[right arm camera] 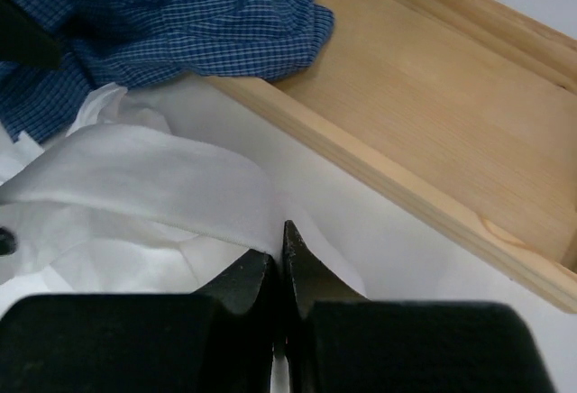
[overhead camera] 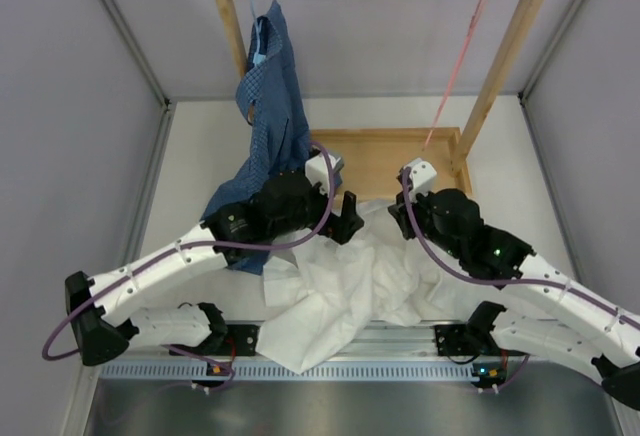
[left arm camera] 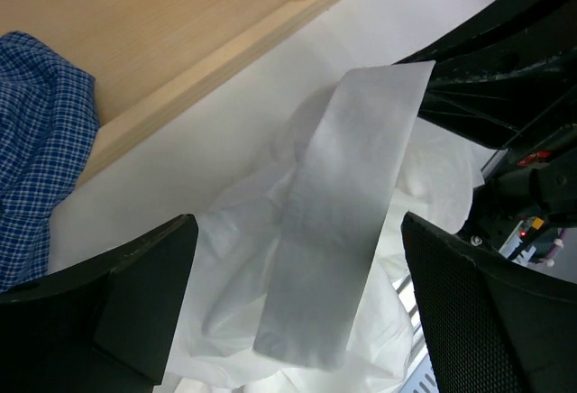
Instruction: Place the shirt on the hanger
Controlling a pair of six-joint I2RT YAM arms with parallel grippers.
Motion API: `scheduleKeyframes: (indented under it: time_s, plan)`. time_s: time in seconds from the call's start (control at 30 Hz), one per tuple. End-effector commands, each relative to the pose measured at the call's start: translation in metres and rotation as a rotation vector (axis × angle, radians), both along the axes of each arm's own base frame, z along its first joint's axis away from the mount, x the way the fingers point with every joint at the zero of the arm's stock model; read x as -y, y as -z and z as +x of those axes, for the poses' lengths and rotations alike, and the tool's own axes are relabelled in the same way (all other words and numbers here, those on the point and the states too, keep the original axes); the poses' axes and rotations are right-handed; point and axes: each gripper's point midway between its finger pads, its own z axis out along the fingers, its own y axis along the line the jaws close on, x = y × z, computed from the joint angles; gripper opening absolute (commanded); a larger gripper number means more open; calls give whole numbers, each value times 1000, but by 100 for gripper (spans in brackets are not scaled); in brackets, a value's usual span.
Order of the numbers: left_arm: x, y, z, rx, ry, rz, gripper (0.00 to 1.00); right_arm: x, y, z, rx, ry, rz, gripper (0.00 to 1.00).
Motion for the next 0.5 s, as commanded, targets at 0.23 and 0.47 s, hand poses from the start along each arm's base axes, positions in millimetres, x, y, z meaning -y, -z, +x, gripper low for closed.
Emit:
scheduleKeyframes:
  time_s: [0.23, 0.47]
  plan:
    - [4, -10, -17, 100, -12, 63, 94, 32, -6, 17, -104, 235, -109, 0]
    - [-16, 19, 0, 197, -216, 231, 77, 26, -4, 13, -154, 201, -112, 0]
